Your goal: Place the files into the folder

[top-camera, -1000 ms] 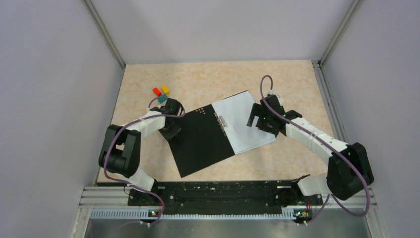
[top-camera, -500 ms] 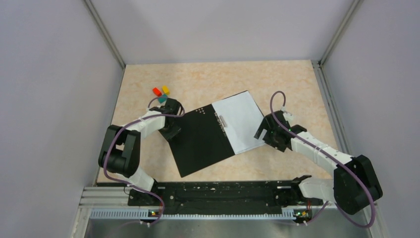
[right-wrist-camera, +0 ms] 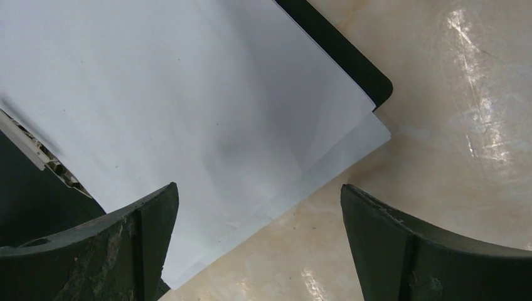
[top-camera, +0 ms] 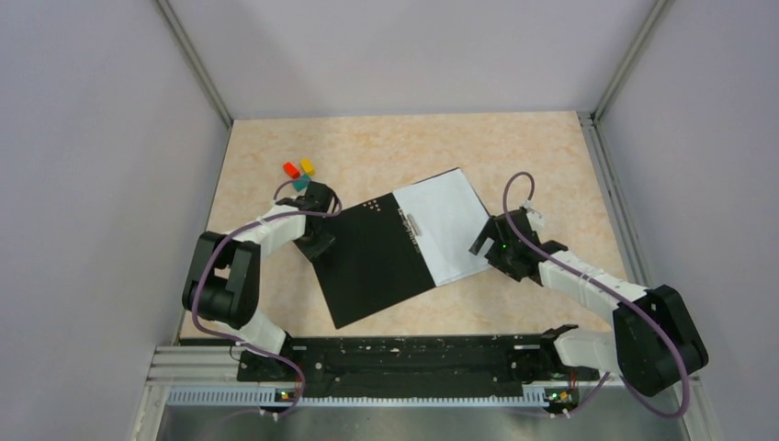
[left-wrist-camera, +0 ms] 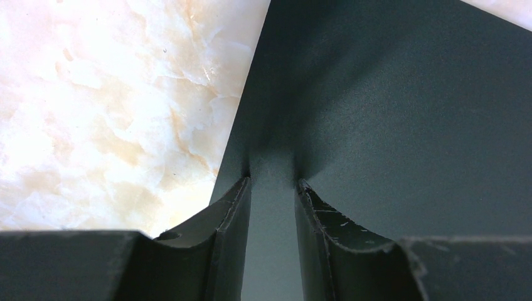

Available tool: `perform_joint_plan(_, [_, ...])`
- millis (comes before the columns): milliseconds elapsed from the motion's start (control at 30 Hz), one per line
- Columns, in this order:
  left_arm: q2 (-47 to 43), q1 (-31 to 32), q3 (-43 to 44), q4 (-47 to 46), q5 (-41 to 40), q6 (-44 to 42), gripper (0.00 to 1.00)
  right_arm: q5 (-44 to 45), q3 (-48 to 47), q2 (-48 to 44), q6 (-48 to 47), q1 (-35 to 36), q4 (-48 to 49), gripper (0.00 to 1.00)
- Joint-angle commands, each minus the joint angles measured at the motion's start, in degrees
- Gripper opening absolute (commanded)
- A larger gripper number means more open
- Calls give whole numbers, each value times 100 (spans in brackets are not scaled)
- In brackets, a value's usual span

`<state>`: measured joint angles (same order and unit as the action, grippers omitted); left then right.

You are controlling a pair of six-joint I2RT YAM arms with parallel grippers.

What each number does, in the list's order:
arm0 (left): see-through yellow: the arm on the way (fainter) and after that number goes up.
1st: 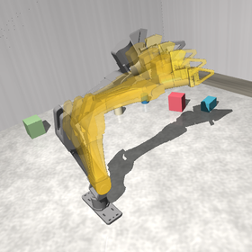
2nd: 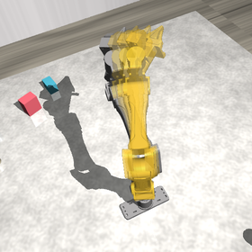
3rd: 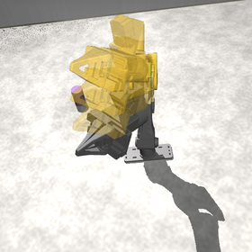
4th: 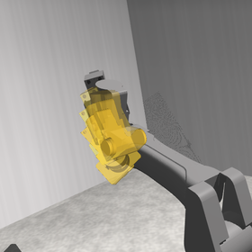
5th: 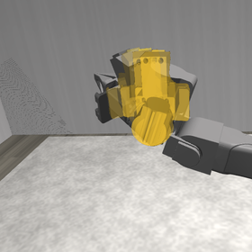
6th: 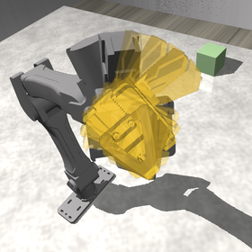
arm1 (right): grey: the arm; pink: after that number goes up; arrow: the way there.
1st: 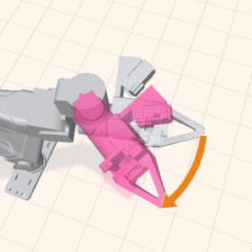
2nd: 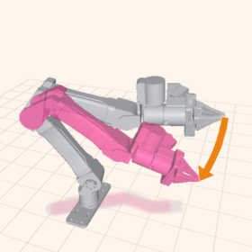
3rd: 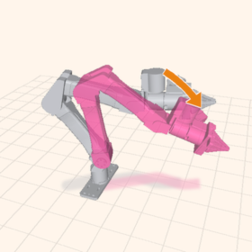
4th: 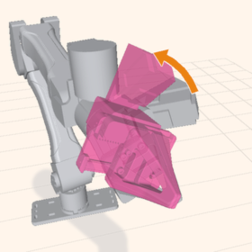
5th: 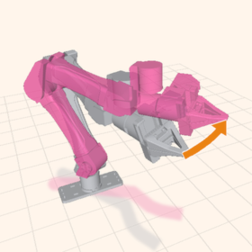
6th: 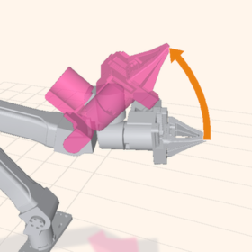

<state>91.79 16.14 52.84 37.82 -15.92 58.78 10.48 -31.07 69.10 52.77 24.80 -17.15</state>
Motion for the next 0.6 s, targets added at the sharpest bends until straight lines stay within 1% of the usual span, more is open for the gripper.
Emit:
perform_joint_plan(0, [234,-89,-63,-88,-53,3,37,-112,-37,137,91,-74,548,99])
perform_joint_plan(367, [276,-124,-68,-124,-22,-16,38,-261,-99,402,80,-78,797,99])
perform_joint_plan(567, [287,-129,-67,-131,-21,-16,38,-202,-273,330,-159,-72,377,99])
